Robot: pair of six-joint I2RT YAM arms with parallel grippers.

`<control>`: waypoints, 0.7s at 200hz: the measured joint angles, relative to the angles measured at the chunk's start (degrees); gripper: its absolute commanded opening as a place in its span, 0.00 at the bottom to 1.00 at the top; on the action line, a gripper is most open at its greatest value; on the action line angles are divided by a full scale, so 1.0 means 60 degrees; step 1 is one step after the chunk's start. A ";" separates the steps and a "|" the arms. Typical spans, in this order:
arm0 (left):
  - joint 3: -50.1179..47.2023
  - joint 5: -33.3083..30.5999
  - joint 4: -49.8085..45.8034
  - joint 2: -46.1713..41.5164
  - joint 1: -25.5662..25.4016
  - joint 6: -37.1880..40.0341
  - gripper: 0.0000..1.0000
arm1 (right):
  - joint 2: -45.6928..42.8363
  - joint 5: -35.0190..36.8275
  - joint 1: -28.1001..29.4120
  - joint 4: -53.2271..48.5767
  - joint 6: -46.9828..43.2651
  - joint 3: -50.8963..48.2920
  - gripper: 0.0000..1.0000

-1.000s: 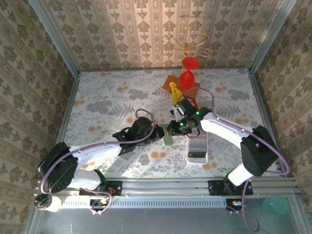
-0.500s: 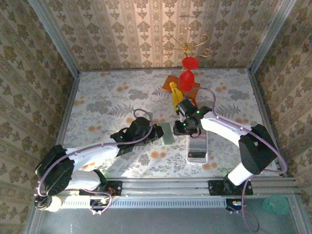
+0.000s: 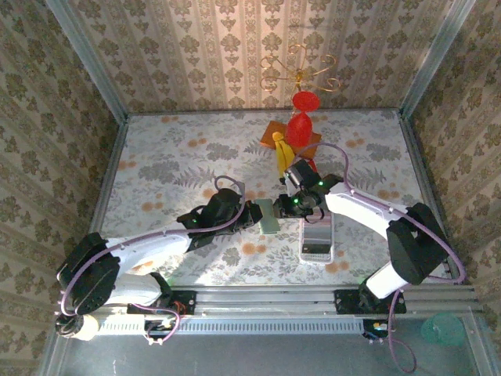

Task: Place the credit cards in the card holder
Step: Open the card holder at the bottom-center of the table.

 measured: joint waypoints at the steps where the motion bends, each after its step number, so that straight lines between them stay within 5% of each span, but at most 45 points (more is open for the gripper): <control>1: -0.0004 0.0004 0.0000 0.0000 0.0004 0.0000 0.00 | 0.0007 -0.0007 0.0000 0.0004 0.0000 0.0000 0.30; 31: -0.0138 0.0095 -0.0004 0.0000 0.0120 -0.0011 0.00 | 0.0244 -0.0091 0.0000 0.0080 -0.0189 -0.0004 0.00; 70: -0.0364 0.0335 -0.0087 0.0004 0.0426 -0.0040 0.00 | 0.0262 -0.0295 0.0000 0.0229 -0.0175 -0.0069 0.00; 140: -0.0463 0.0521 -0.0831 0.0739 0.0838 -0.0044 0.51 | 0.0816 -0.1133 0.0047 0.0845 -0.0208 -0.0215 0.00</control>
